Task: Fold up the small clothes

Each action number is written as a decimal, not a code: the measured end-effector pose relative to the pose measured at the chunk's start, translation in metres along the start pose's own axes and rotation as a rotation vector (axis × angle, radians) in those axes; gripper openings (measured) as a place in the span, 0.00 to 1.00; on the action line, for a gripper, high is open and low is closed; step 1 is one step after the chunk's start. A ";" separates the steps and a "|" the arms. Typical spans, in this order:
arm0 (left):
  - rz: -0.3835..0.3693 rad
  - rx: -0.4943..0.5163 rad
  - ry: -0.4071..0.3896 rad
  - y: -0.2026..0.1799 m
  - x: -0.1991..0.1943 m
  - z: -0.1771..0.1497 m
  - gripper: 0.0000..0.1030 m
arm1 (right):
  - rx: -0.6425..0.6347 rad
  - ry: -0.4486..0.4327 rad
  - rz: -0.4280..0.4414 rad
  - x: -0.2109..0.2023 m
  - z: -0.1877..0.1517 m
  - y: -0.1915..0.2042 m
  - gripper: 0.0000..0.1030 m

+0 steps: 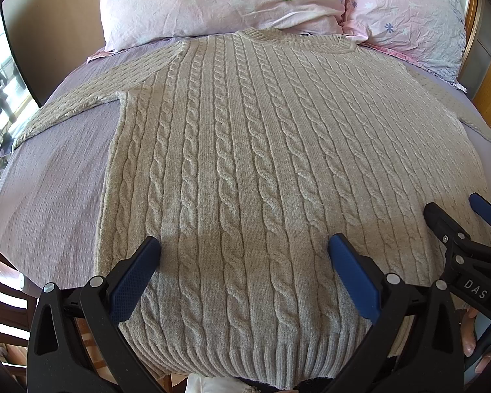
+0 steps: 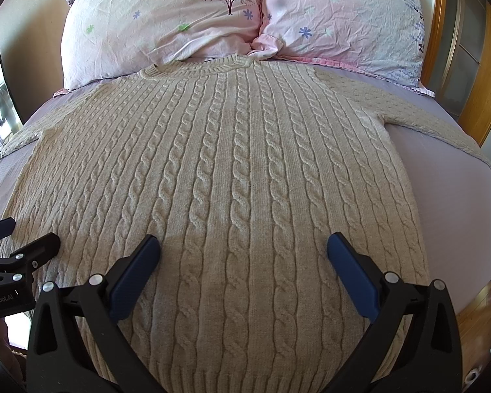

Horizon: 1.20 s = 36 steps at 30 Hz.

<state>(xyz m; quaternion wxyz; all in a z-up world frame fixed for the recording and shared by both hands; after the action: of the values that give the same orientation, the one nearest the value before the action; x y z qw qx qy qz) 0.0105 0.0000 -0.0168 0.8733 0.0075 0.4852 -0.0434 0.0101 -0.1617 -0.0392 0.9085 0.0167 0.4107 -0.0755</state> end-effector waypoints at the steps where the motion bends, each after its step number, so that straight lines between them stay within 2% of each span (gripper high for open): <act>1: 0.000 0.000 0.000 0.000 0.000 0.000 0.99 | 0.000 0.000 0.000 0.000 0.000 0.000 0.98; 21: -0.001 0.003 0.003 0.000 0.000 0.000 0.99 | -0.012 -0.007 0.006 0.004 0.000 -0.001 0.98; 27: -0.001 0.004 0.003 0.002 0.001 0.001 0.99 | -0.041 -0.069 0.044 -0.001 -0.003 -0.002 0.98; 29: -0.001 0.004 -0.002 0.001 0.001 0.001 0.99 | -0.065 -0.087 0.093 -0.004 -0.003 -0.007 0.98; 30: -0.001 0.007 -0.008 0.001 0.001 0.001 0.99 | -0.055 -0.089 0.121 -0.005 -0.001 -0.014 0.98; 32: -0.001 0.025 -0.022 0.000 0.000 0.000 0.99 | 0.049 -0.148 0.166 -0.012 0.011 -0.051 0.98; 33: -0.002 0.039 -0.023 -0.002 -0.001 -0.001 0.99 | 0.137 -0.223 0.154 -0.018 0.022 -0.085 0.98; 34: -0.012 0.054 -0.024 -0.002 -0.002 0.000 0.99 | 0.223 -0.254 0.116 -0.020 0.032 -0.118 0.98; 36: -0.078 0.048 -0.049 0.004 -0.004 0.004 0.99 | 0.441 -0.258 0.047 -0.016 0.046 -0.196 0.98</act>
<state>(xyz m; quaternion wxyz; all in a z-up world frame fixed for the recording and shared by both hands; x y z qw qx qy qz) 0.0121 0.0038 -0.0116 0.8822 0.0085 0.4623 -0.0891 0.0044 -0.3574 0.0092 0.9294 0.2141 0.2643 -0.1435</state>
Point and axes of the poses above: each gripper's, at about its wrist camera, not at the fingertips, and x roughly the way its jaws point, y to its left, z to its top, the point moved 2 cm from there along x, roughly the way its jaws point, and after that the axes turned 4 degrees about -z, right-handed, at the moved point
